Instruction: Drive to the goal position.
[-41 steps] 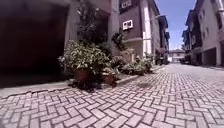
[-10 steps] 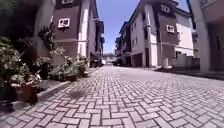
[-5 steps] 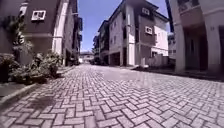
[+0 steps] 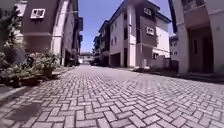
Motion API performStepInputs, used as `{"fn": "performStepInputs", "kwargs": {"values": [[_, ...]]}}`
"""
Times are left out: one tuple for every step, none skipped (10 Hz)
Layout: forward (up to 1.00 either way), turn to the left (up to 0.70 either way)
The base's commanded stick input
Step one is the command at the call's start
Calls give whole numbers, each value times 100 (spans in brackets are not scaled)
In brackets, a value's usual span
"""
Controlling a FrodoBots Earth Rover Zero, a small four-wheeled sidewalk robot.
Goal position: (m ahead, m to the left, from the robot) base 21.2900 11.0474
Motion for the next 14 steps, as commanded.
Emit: {"fn": "performStepInputs", "kwargs": {"values": [[70, 0], [70, 0], [70, 0], [70, 0], [70, 0], [70, 0], [70, 0], [70, 0], [70, 0], [70, 0], [70, 0], [70, 0], [70, 0], [70, 0]]}}
